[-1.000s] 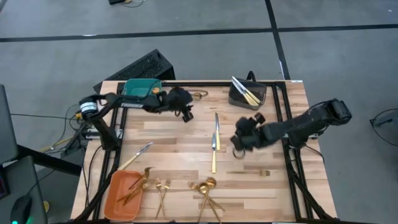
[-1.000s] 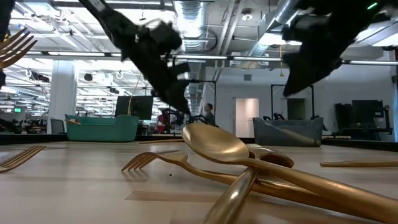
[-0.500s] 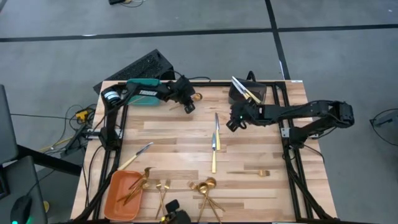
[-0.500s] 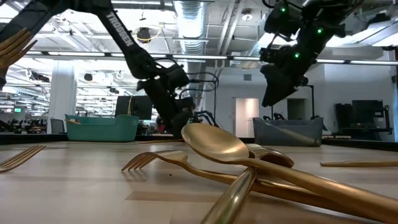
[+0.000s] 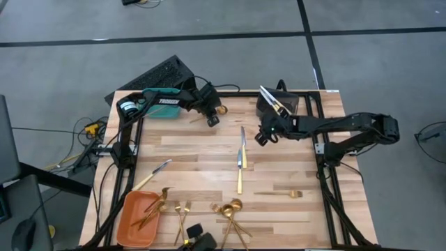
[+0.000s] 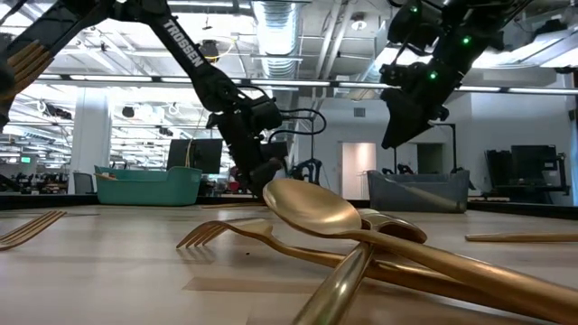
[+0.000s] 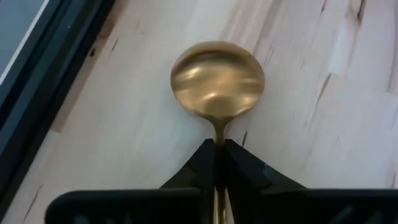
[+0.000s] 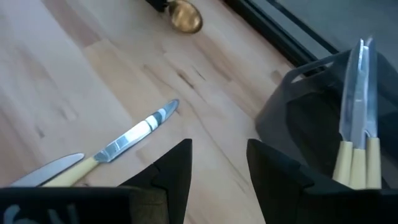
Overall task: Sort silverware by color (type)
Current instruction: Put the top spoon into the green bin
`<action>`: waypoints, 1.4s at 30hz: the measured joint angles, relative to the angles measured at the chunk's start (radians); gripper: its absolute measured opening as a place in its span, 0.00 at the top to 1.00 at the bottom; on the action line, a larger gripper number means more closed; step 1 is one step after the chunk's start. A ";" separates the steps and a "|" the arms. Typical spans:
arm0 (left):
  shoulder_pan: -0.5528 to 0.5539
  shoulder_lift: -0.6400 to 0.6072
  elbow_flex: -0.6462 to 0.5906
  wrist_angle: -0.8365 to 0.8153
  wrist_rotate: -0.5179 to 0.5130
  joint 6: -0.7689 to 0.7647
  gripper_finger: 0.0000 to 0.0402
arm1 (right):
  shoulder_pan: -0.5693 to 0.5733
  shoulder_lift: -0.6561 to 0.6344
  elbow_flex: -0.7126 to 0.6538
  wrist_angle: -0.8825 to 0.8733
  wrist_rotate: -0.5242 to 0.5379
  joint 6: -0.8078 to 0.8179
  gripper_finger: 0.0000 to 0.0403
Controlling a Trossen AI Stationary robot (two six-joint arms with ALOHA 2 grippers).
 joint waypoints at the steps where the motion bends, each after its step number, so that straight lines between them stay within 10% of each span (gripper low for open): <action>1: 0.000 -0.006 0.000 -0.012 -0.002 -0.001 0.98 | 0.007 0.000 0.000 0.001 0.000 0.000 0.55; 12: -0.086 -0.312 -0.008 -0.389 -0.259 0.061 0.99 | 0.049 0.000 -0.002 0.009 0.018 0.000 0.55; 20: 0.043 -0.641 -0.218 -0.222 -0.095 0.345 0.99 | 0.066 0.000 -0.002 0.015 0.033 0.007 0.55; 25: 0.191 -0.790 -0.369 -0.197 -0.225 0.470 0.99 | 0.109 0.000 -0.002 0.027 0.045 0.007 0.55; 42: 0.313 -0.642 -0.422 -0.288 -0.254 0.521 0.98 | 0.172 0.001 -0.003 0.081 0.057 0.072 0.55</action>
